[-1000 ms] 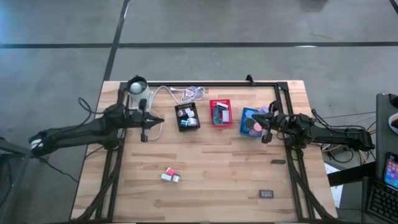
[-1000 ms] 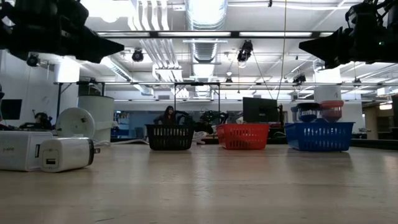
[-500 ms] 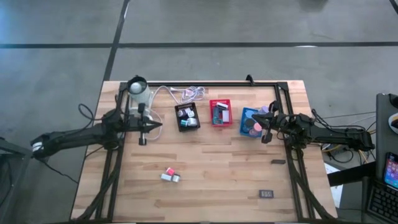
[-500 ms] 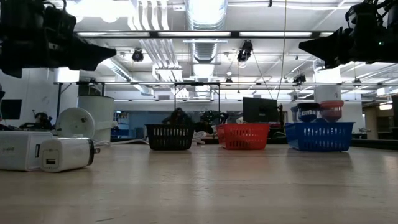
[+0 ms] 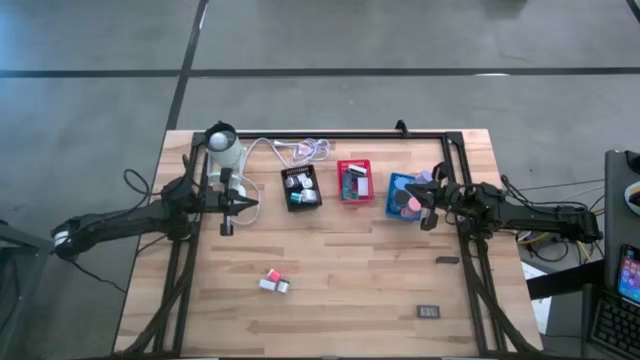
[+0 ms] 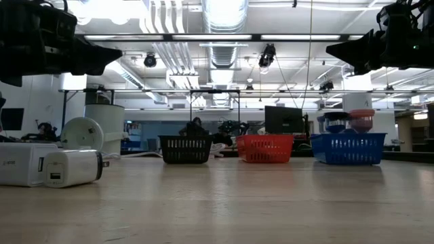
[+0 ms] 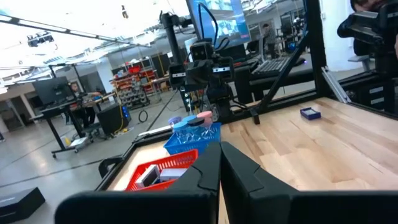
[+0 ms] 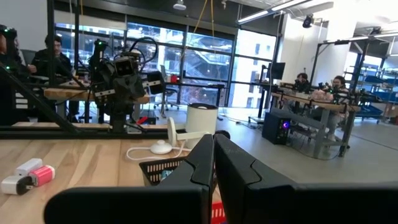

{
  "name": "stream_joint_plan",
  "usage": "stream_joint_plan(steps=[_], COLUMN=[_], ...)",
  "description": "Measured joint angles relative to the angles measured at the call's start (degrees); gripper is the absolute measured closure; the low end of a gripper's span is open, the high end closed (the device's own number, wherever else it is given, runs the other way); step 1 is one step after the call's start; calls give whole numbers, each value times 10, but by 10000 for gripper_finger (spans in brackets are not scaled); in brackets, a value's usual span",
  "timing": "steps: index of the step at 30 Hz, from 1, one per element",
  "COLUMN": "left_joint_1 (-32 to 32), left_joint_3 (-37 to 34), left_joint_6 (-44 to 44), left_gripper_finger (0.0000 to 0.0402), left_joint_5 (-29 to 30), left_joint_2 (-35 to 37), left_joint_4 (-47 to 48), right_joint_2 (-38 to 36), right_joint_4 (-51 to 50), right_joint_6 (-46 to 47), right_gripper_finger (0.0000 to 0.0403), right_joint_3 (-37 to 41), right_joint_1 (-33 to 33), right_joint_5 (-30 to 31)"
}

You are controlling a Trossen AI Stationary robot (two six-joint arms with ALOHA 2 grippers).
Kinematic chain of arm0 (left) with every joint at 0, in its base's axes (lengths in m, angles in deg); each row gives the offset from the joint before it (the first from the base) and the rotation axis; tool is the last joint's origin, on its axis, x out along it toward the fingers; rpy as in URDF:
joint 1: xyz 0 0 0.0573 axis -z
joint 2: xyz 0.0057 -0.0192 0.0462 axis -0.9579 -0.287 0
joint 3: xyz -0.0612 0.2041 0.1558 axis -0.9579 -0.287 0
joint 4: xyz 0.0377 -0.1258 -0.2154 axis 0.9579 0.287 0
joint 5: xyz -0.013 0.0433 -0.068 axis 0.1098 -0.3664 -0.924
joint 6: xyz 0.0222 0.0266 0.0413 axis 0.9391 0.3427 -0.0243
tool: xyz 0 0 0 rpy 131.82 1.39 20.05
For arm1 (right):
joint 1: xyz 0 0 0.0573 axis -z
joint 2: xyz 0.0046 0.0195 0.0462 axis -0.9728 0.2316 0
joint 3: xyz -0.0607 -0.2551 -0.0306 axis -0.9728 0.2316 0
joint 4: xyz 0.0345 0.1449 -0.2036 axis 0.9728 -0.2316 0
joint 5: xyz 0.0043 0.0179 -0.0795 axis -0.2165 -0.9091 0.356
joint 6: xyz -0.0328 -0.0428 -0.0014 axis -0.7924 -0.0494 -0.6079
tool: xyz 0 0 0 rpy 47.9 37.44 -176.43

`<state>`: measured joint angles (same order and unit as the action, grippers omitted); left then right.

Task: Pick & Place Office items
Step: Put the violet digital clock into the red bin

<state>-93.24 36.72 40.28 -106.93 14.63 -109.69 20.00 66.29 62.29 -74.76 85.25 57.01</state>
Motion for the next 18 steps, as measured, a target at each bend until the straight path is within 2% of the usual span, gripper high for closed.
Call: stream_joint_plan(steps=[15, 18], left_joint_1=[0, 0], left_joint_3=[0, -1], left_joint_6=[-10, -10], left_gripper_finger=[394, 392], left_joint_5=[7, 7], left_joint_2=[0, 0], left_joint_4=[-3, -3], right_joint_2=[0, 0], right_joint_4=[-1, -3], right_joint_6=[2, 40], right_gripper_finger=[394, 394], right_joint_3=[0, 0], right_joint_1=[0, 0], right_joint_5=[0, 0])
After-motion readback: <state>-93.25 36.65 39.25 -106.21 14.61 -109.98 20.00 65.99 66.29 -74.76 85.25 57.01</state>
